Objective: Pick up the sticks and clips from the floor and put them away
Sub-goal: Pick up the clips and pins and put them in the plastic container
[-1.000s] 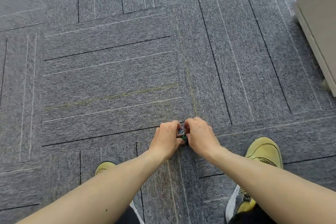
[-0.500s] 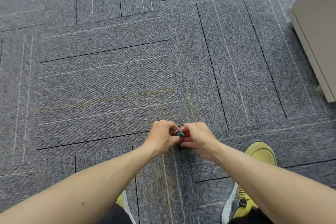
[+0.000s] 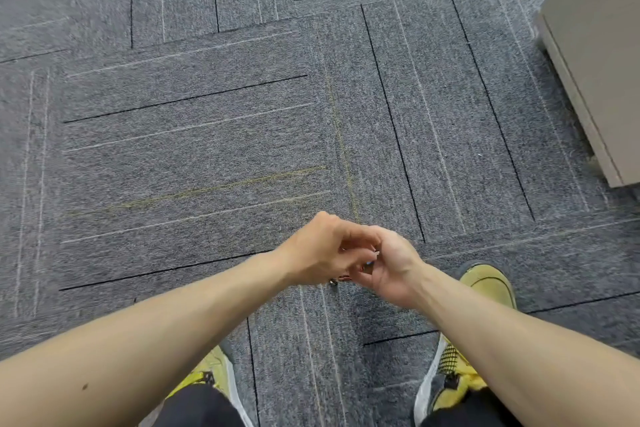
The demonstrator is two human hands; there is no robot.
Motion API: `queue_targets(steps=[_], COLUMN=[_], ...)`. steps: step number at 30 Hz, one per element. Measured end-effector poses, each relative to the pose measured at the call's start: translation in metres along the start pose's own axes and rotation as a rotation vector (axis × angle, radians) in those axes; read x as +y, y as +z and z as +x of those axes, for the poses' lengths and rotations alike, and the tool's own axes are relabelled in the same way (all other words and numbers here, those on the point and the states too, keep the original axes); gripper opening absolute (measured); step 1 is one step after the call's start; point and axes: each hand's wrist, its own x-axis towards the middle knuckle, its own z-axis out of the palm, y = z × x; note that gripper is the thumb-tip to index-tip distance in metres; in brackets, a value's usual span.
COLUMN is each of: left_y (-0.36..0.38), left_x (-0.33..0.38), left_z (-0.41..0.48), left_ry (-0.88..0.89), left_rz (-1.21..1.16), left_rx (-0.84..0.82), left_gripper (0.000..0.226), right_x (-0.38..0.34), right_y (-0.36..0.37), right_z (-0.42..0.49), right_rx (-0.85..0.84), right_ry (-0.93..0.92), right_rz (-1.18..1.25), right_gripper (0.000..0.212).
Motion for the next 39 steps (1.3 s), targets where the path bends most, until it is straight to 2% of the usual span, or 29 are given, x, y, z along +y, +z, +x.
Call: queue_targets(steps=[3,9,11,13,14,17,20,22,25,34,35,38,39], left_y=[-0.004,-0.012,-0.017,-0.022,-0.023,-0.013,0.017,0.031,0.039,0.055,0.055,0.055,0.057], left_x=[0.000,0.008,0.008,-0.002,-0.011,-0.036,-0.043,-0.042,-0.042,-0.038,-0.038,-0.040,-0.041], left_z=[0.002,0.007,0.006,0.006,0.006,-0.005,-0.024,-0.028,-0.028,-0.031,-0.031,-0.034,-0.033], left_ry=[0.026,-0.047,-0.071,-0.115,-0.155,-0.370,-0.455,-0.421,-0.377,-0.276,-0.267,-0.236,-0.230], left_rz=[-0.010,-0.378,-0.411,-0.290,-0.151,0.240,0.347,0.373,0.424,0.375,0.368,0.409,0.436], left_rx=[-0.018,-0.030,0.055,0.222,0.252,0.082,-0.087,-0.094,-0.038,-0.008,-0.008,-0.083,-0.100], left_gripper=[0.024,0.033,0.025,0.015,0.016,0.049,0.086,0.096,0.091,0.035,0.037,0.062,0.063], right_x=[-0.005,-0.009,-0.011,-0.012,-0.012,-0.011,-0.008,-0.006,-0.006,-0.003,-0.003,-0.003,-0.003], right_y=[-0.003,-0.007,-0.011,-0.015,-0.018,-0.029,-0.036,-0.038,-0.037,-0.028,-0.028,-0.028,-0.029], right_z=[0.000,-0.003,-0.003,-0.001,0.000,0.007,0.010,0.011,0.011,0.010,0.009,0.009,0.009], right_rx=[-0.012,-0.053,-0.047,-0.028,-0.011,0.038,0.043,0.044,0.059,0.088,0.089,0.089,0.091], right_ry=[-0.014,-0.025,-0.008,-0.001,-0.005,-0.033,-0.039,-0.051,-0.066,-0.074,-0.074,-0.077,-0.079], right_rz=[0.045,0.050,0.020,-0.017,-0.023,0.036,0.066,0.058,0.040,-0.047,-0.050,-0.054,-0.062], right_gripper=[0.021,0.033,0.033,0.030,0.031,0.034,0.035,0.036,0.036,0.035,0.035,0.035,0.035])
